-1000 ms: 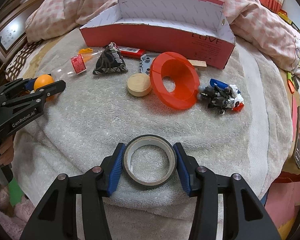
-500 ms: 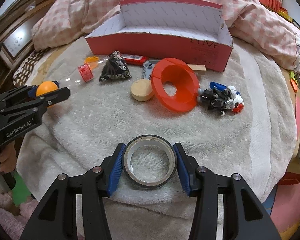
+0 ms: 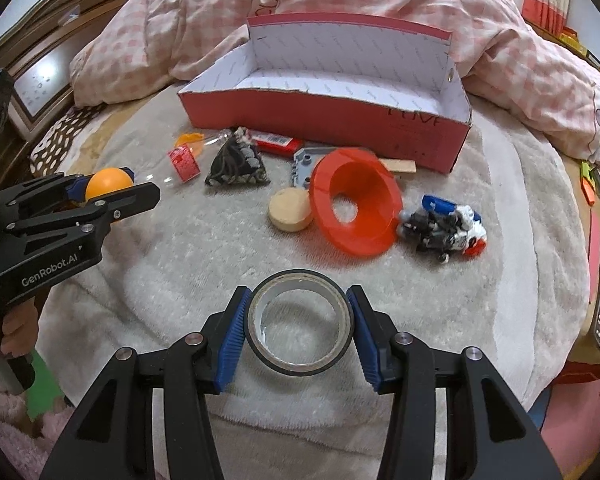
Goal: Organize objects
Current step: 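Carry the orange ball and tape roll over the red box with both tools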
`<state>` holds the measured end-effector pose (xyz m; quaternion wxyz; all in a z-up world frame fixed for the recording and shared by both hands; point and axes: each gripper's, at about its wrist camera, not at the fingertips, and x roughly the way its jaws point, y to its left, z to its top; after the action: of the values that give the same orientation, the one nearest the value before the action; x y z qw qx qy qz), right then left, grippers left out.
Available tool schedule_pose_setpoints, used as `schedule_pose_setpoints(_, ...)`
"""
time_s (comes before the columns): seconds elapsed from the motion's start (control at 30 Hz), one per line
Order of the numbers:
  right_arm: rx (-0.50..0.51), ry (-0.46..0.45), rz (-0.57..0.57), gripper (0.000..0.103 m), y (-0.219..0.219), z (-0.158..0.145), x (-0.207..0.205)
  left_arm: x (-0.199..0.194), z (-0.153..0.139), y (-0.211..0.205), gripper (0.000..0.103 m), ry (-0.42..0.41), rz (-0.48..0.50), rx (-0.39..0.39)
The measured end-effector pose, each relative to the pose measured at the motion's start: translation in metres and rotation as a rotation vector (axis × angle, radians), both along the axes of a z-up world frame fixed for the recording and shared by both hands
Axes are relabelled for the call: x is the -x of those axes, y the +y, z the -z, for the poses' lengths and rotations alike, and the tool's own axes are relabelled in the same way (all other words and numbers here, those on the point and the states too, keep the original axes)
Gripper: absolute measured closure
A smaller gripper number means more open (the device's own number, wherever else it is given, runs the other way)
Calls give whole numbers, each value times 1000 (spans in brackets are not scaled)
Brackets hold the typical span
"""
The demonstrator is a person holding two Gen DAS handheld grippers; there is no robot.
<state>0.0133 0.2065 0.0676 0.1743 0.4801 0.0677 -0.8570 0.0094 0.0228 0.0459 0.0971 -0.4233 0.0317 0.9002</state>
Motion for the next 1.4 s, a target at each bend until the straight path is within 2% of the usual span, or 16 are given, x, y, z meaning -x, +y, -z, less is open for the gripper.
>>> schedule_pose_setpoints(0.47, -7, 27, 3, 53, 0, -8, 18, 14, -19, 8, 65, 39, 9, -6)
schedule_pose_setpoints(0.73, -24, 42, 4, 53, 0, -12, 30, 35, -23, 5, 64, 40, -13, -9)
schedule_pose_setpoints(1.4, -54, 173, 21, 53, -2, -56, 73, 92, -39, 6, 64, 35, -91, -23)
